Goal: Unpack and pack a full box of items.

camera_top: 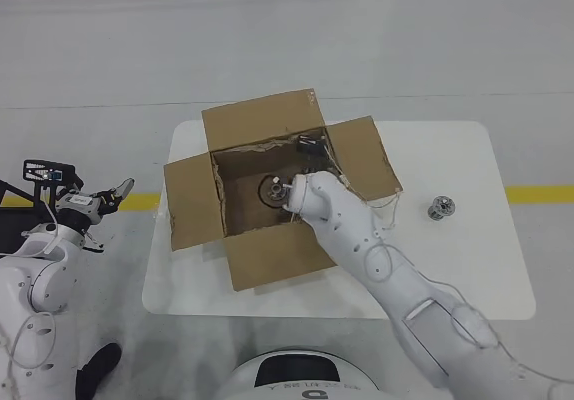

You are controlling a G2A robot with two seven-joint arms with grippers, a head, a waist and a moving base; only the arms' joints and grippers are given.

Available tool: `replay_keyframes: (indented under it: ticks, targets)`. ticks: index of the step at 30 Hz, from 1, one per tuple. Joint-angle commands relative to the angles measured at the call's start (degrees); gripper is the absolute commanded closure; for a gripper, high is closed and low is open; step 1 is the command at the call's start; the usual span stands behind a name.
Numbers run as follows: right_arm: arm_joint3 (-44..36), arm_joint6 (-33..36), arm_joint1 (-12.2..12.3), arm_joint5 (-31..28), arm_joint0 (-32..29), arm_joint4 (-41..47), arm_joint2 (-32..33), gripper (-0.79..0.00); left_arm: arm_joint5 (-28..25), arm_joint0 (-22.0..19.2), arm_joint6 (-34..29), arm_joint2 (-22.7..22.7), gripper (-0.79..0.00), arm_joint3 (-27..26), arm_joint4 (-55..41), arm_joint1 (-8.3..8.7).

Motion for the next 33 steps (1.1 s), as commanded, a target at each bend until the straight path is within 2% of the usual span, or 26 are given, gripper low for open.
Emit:
replay_keyframes:
  ticks: [1, 7, 14, 18, 23, 28, 33]
  targets:
    - [-7.58, 2.07, 1.53, -2.1, -3.91, -1.67, 3.07, 0.0, 0.0, 0.0, 0.0, 0.0, -0.785, 0.0, 0.0, 0.0]
    - [-27.22, 4.34, 4.72, -10.6, -15.77, -3.35, 10.99, 0.0, 0.0, 0.0, 0.0, 0.0, -0.785, 0.0, 0.0, 0.0]
    - [-41.8, -6.67, 5.79, -23.44, -25.78, 7.42, 17.89, 0.0, 0.0, 0.0, 0.0, 0.0, -0.785, 0.0, 0.0, 0.0]
    - [-47.3, -12.73, 6.2, -30.49, -30.53, 15.02, 22.27, 0.0, 0.0, 0.0, 0.0, 0.0, -0.785, 0.0, 0.0, 0.0]
    - [-52.96, -16.97, 6.82, -35.11, -35.88, 23.01, 29.28, 0.0, 0.0, 0.0, 0.0, 0.0, -0.785, 0.0, 0.0, 0.0]
    - [-58.08, -20.13, 7.44, -38.27, -42.77, 33.53, 40.23, 0.0, 0.0, 0.0, 0.0, 0.0, -0.785, 0.0, 0.0, 0.0]
    - [-59.36, -24.7, 7.67, -41.83, -50.98, 44.86, 51.97, 0.0, 0.0, 0.0, 0.0, 0.0, -0.785, 0.0, 0.0, 0.0]
